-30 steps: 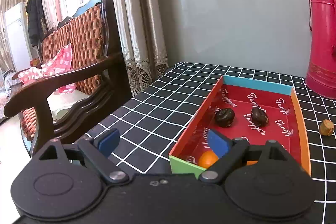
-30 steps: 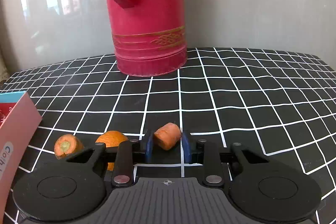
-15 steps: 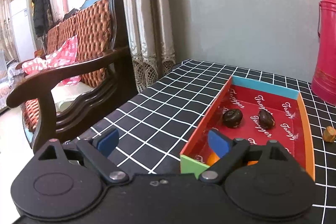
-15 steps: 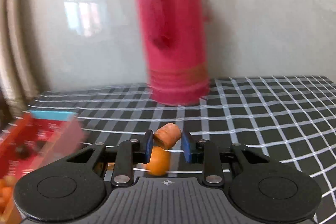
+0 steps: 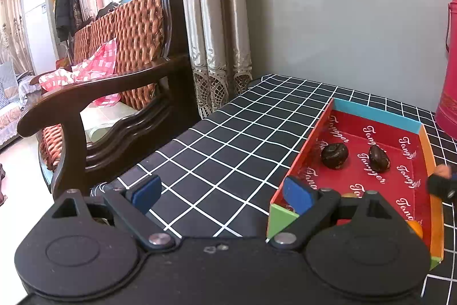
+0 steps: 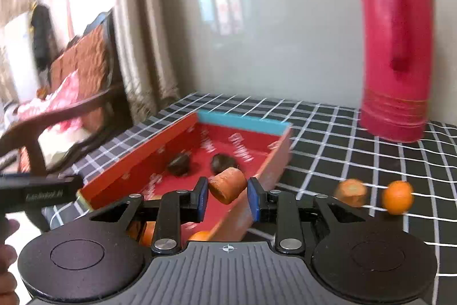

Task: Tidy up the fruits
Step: 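Carry the orange piece over the box and open the right gripper, then lower the left gripper onto the cut orange chunk and close it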

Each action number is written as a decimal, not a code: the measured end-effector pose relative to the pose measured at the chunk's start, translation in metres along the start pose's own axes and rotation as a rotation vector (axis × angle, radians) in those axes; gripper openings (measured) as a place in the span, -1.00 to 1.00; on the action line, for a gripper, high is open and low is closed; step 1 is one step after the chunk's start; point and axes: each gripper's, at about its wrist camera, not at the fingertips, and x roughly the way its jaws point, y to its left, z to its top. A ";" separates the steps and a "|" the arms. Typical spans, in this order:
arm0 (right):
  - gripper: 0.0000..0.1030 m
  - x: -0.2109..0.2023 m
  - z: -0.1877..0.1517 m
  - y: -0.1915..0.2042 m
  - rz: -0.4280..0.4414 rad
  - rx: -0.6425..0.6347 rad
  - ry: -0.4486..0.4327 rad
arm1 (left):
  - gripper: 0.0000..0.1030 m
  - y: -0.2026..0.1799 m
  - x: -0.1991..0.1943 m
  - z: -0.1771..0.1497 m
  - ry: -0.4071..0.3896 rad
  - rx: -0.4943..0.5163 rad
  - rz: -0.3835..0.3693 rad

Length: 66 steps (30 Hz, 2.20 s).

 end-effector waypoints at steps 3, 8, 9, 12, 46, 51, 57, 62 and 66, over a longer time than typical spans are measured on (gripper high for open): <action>-0.41 0.005 -0.003 0.007 -0.014 -0.026 -0.002 | 0.66 0.000 0.000 0.000 0.002 0.001 -0.004; 0.11 0.012 -0.007 0.005 -0.025 -0.022 -0.002 | 0.67 0.001 0.001 0.000 0.004 -0.004 -0.006; 0.17 0.011 -0.008 0.002 -0.034 -0.019 -0.011 | 0.67 0.001 0.001 0.000 0.006 -0.005 -0.007; 0.19 -0.003 -0.005 -0.007 -0.078 -0.007 -0.058 | 0.67 -0.002 0.000 0.000 0.005 -0.001 -0.012; 1.00 -0.129 -0.059 -0.125 -0.961 0.080 -0.148 | 0.70 -0.187 -0.051 -0.035 -0.092 0.266 -0.369; 1.00 -0.141 -0.065 -0.136 -0.966 0.087 -0.143 | 0.63 -0.210 -0.038 -0.036 -0.081 0.299 -0.369; 1.00 -0.147 -0.064 -0.145 -0.950 0.114 -0.147 | 0.68 -0.224 -0.031 -0.033 -0.089 0.306 -0.355; 1.00 -0.147 -0.059 -0.144 -0.923 0.119 -0.148 | 0.65 -0.230 -0.039 -0.035 -0.170 0.313 -0.321; 1.00 -0.144 -0.057 -0.141 -0.899 0.106 -0.154 | 0.53 -0.237 -0.051 -0.038 -0.233 0.344 -0.368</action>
